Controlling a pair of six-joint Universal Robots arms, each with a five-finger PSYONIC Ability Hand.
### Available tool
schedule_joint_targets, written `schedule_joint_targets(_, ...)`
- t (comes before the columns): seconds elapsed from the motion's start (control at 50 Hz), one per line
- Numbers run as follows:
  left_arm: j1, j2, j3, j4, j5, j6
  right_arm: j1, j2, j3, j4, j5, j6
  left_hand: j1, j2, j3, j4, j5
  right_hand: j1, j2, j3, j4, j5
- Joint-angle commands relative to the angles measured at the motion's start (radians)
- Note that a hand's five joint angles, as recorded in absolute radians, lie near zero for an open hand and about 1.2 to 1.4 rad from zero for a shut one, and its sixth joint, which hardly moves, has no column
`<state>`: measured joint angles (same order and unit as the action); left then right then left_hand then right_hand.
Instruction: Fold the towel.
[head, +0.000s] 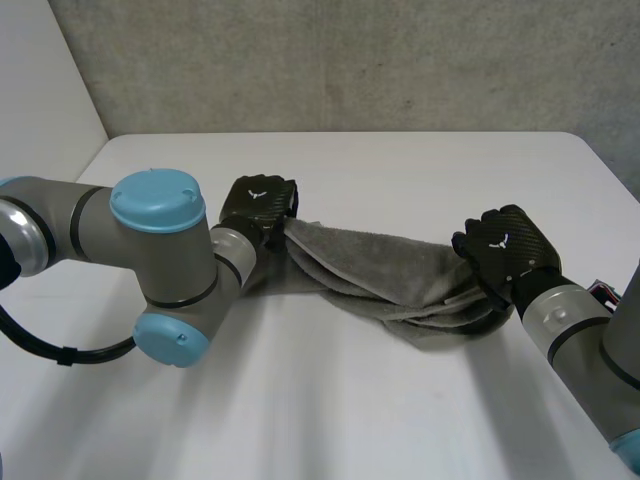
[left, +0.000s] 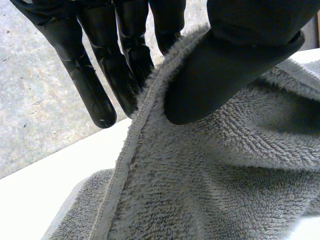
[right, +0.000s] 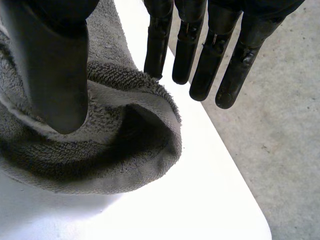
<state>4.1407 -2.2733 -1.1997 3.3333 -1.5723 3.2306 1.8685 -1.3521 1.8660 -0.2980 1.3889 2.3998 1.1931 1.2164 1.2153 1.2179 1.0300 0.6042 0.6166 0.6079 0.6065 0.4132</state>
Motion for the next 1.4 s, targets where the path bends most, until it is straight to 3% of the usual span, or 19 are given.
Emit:
schedule_joint_targets(0.02, -0.001, -0.003, -0.001, 0.0, 0.0, 0.0, -0.015, 0.007, 0.001, 0.022, -0.053, 0.001, 0.203, 0.18, 0.181, 0.178, 0.192, 0.003, -0.009, 0.0, 0.001, 0.02)
schedule_joint_targets(0.2, -0.001, -0.003, -0.003, 0.0, 0.0, 0.0, -0.014, 0.074, -0.011, -0.004, -0.056, -0.002, 0.203, 0.18, 0.181, 0.178, 0.192, 0.074, 0.061, 0.07, 0.072, 0.09)
schedule_joint_targets(0.38, -0.001, 0.001, -0.014, 0.0, 0.002, 0.0, -0.014, 0.09, -0.033, -0.046, -0.065, -0.01, 0.203, 0.18, 0.181, 0.178, 0.192, 0.791, 0.778, 0.787, 0.788, 0.807)
schedule_joint_targets(0.46, -0.001, -0.002, -0.024, -0.001, 0.0, 0.0, -0.028, 0.07, -0.042, -0.055, -0.065, 0.039, 0.203, 0.18, 0.181, 0.178, 0.192, 0.792, 0.78, 0.788, 0.79, 0.809)
schedule_joint_targets(0.52, -0.001, -0.002, -0.047, -0.001, 0.002, 0.002, -0.084, -0.075, -0.042, -0.043, -0.073, 0.192, 0.203, 0.18, 0.181, 0.178, 0.192, 0.792, 0.78, 0.788, 0.79, 0.809)
schedule_joint_targets(0.58, -0.001, -0.002, -0.054, -0.001, 0.002, 0.002, -0.118, -0.113, -0.039, -0.04, -0.088, 0.262, 0.154, 0.13, 0.131, 0.129, 0.142, 0.792, 0.78, 0.788, 0.79, 0.809)
schedule_joint_targets(0.64, -0.001, -0.002, -0.072, 0.002, 0.001, 0.002, -0.189, -0.134, -0.042, -0.017, -0.189, 0.454, -0.349, -0.373, -0.372, -0.374, -0.361, 0.792, 0.78, 0.788, 0.79, 0.809)
schedule_joint_targets(0.74, 0.001, -0.005, -0.08, 0.002, 0.0, 0.002, -0.256, -0.16, -0.047, 0.066, -0.286, 0.522, -0.539, -0.562, -0.561, -0.564, -0.55, 0.792, 0.78, 0.788, 0.79, 0.809)
schedule_joint_targets(0.9, 0.038, -0.006, -0.107, 0.002, 0.005, 0.0, -0.292, -0.159, -0.045, 0.115, -0.332, 0.522, -0.545, -0.568, -0.567, -0.57, -0.557, 0.792, 0.78, 0.788, 0.79, 0.809)
schedule_joint_targets(1.18, 0.041, -0.011, -0.129, 0.002, 0.017, -0.005, -0.293, -0.147, -0.041, 0.112, -0.333, 0.519, -0.34, -0.363, -0.362, -0.365, -0.351, 0.792, 0.78, 0.788, 0.79, 0.809)
schedule_joint_targets(1.4, 0.032, -0.081, -0.075, 0.006, 0.008, 0.002, -0.285, -0.148, -0.028, 0.115, -0.333, 0.521, -0.337, -0.36, -0.359, -0.361, -0.348, 0.792, 0.78, 0.788, 0.79, 0.809)
